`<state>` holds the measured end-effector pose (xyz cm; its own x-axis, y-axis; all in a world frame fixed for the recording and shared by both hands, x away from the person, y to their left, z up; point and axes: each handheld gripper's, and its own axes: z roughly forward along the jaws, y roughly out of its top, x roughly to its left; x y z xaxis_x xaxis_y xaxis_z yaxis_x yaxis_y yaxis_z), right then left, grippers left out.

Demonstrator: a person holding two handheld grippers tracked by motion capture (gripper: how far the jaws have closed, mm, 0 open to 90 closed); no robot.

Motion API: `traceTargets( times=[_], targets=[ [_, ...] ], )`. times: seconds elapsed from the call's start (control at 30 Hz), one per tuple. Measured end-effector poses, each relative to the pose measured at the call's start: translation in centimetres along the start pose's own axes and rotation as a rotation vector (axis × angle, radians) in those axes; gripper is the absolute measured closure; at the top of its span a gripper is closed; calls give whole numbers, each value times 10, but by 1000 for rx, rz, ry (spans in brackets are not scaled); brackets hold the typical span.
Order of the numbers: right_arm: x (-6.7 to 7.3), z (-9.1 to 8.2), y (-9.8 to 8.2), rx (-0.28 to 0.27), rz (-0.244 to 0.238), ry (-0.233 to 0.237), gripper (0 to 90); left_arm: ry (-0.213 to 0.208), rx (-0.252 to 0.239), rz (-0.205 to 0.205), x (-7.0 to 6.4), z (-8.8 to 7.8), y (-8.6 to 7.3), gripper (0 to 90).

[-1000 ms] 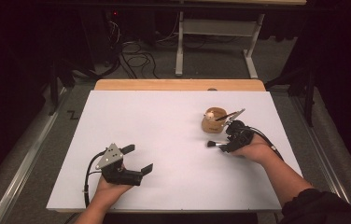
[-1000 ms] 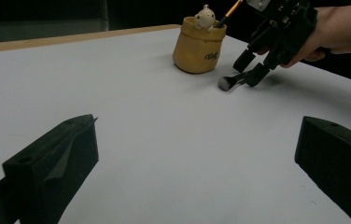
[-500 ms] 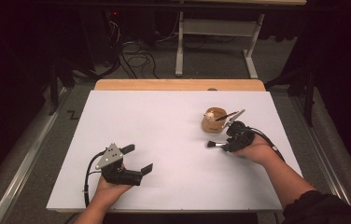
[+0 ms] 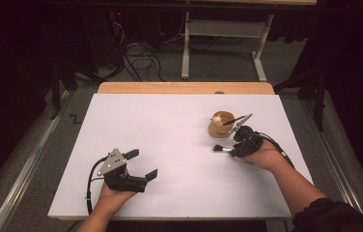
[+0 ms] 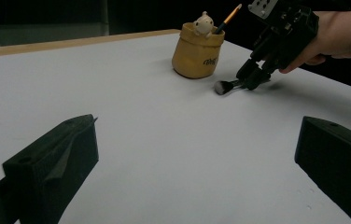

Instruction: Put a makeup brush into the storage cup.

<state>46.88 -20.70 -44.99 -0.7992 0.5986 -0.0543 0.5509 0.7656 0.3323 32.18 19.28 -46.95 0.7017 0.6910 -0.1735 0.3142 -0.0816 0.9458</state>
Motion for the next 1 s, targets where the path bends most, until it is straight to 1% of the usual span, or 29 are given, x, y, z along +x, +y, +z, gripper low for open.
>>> traceTargets(
  times=[0.13, 0.23, 0.4, 0.53, 0.6, 0.67, 0.77, 0.87, 1.0],
  targets=[
    [1, 0, 0, -1, 1, 5, 679, -4, 13, 4, 0, 2, -1, 1],
    [1, -1, 0, 6, 3, 7, 708, -5, 10, 5, 0, 1, 0, 1],
    [3, -1, 1, 9, -11, 6, 747, -7, 13, 6, 0, 1, -1, 1],
    [4, -1, 1, 15, -8, 5, 779, -8, 11, 6, -1, 1, 0, 1],
    [5, -1, 1, 16, -11, -2, 783, -5, 14, 6, 0, 1, -1, 1],
    [6, -1, 1, 15, -25, -14, 786, -2, 13, 7, 0, 1, 0, 1],
    [6, -1, 1, 19, -21, -16, 789, -2, 8, 7, -1, 0, 0, 1],
    [7, 0, 2, 21, -9, -16, 789, -2, 14, 6, 0, 1, 0, 1],
    [8, 0, 3, 34, -23, -24, 785, -5, 13, 10, -1, 1, 0, 1]
  ],
)
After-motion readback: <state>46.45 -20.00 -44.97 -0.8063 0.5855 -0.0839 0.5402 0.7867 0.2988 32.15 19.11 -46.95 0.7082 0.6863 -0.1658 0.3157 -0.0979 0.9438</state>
